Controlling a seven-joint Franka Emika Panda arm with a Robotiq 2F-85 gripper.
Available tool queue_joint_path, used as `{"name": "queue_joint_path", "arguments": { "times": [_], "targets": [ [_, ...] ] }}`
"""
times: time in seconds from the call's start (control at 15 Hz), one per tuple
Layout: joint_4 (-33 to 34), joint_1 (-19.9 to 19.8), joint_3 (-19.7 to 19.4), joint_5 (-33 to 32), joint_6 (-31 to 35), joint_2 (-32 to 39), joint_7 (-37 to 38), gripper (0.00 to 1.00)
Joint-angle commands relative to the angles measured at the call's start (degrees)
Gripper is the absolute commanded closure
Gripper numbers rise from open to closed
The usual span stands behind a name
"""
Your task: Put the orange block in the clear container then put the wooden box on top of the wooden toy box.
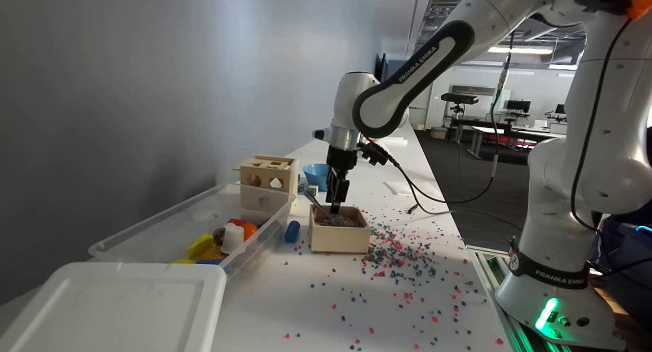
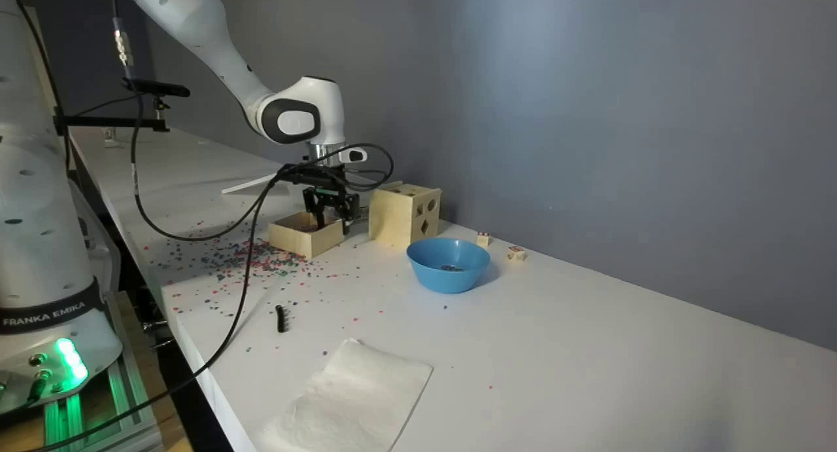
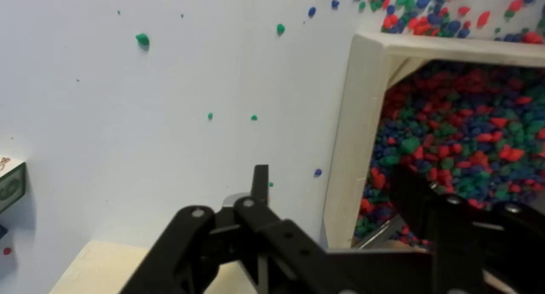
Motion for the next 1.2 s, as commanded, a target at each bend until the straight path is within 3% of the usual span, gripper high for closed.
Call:
{"name": "queue_joint_path", "arguments": {
  "times": [0.0, 0.27, 0.47, 1.13],
  "targets": [
    [0.1, -0.3, -0.1, 3.9, 0.2, 1.5, -4.4, 0.56],
    [0.5, -0.5, 0.2, 5.5, -0.9, 1.9, -5.7, 0.82],
    [0.2, -0.6, 0.4, 2.9, -4.0, 0.3, -1.6, 1.0],
    [-4.3, -1.8, -0.7, -3.5, -12.6, -13.4, 9.5, 0.96]
  ]
}}
